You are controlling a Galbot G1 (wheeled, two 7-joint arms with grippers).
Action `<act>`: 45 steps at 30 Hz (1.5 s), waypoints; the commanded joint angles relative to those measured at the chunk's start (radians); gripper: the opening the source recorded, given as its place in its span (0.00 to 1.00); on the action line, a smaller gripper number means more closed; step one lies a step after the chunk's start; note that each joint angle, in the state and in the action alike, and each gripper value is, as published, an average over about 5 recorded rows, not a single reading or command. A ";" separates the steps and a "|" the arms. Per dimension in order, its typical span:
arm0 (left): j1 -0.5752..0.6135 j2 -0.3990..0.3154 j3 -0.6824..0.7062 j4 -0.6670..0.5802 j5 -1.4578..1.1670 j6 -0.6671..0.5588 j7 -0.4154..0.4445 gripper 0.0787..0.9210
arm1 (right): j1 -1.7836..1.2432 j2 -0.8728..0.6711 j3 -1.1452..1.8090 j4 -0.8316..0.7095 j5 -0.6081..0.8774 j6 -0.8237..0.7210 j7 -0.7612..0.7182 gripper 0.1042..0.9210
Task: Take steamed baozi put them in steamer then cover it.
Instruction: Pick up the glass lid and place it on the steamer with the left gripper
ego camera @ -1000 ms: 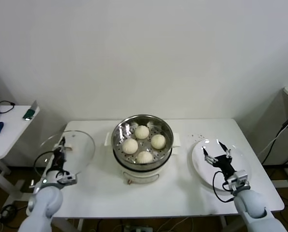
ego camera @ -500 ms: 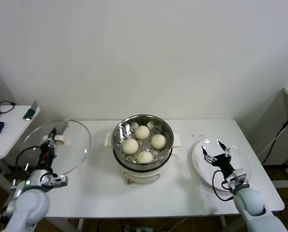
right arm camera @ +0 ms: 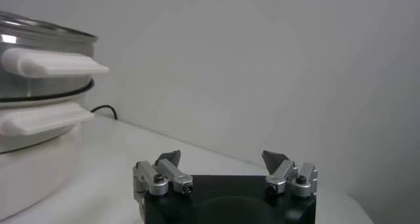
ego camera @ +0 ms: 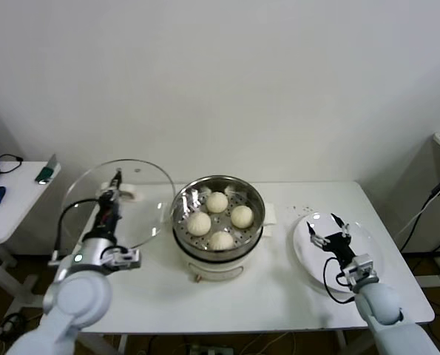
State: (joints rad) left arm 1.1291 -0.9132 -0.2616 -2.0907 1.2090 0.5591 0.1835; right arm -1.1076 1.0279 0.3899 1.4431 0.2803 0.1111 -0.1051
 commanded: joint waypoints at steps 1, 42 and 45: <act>-0.302 -0.151 0.420 0.011 0.161 0.193 0.206 0.09 | 0.019 0.011 -0.001 -0.041 -0.017 0.005 -0.003 0.88; -0.339 -0.569 0.425 0.433 0.329 0.226 0.195 0.09 | 0.045 0.025 0.009 -0.103 -0.059 0.032 -0.023 0.88; -0.346 -0.563 0.434 0.438 0.328 0.226 0.195 0.09 | 0.046 0.027 0.009 -0.104 -0.060 0.032 -0.023 0.88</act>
State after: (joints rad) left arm 0.8005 -1.4565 0.1737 -1.7150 1.5353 0.7368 0.3803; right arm -1.0627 1.0544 0.3985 1.3424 0.2222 0.1425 -0.1272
